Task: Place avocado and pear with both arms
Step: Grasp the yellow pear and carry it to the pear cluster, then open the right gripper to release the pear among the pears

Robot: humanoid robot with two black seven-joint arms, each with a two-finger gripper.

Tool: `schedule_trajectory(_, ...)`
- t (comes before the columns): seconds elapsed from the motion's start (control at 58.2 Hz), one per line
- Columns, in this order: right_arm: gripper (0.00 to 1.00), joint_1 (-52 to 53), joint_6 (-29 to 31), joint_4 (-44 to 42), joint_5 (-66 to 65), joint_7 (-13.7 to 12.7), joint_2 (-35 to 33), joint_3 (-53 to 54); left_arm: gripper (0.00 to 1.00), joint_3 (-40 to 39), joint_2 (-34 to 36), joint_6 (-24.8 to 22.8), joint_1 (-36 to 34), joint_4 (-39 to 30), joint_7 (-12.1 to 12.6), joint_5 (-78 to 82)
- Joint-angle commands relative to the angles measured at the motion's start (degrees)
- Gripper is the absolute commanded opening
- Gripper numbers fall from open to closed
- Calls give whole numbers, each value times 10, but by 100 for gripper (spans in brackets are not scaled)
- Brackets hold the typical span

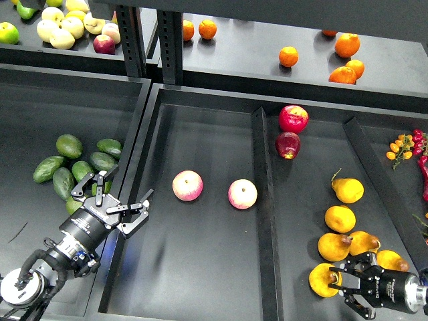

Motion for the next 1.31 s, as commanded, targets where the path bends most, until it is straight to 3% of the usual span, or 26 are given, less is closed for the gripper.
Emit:
schedule_trajectory(0.0,35,-1,0,-2,-2,0,2,-1,99,0,0,0,0,-1,0,-1)
schedule_trajectory(0.24,56,1,0,2,-3,0,-5,-2,99,0,0,0,2,-2,0,0)
schedule_trajectory(0.361,77,5,0,7,-5,0,-12,-2,99,0,0,0,3,-1,0,-1)
schedule_trajectory(0.515,94,20,0,16,-4,0,-28,-2,99,0,0,0,3,-1,1,-1)
schedule_trajectory(0.738,99,96,0,60,3,0,-107,-8,99,0,0,0,4,-2,1,0)
schedule_trajectory(0.893,99,139,0,45,10,0,-101,0,99,0,0,0,4,-8,1,0)
schedule_trajectory(1.288,99,127,0,-17,35,0,95,107,99,1,0,0,11,-15,1,0)
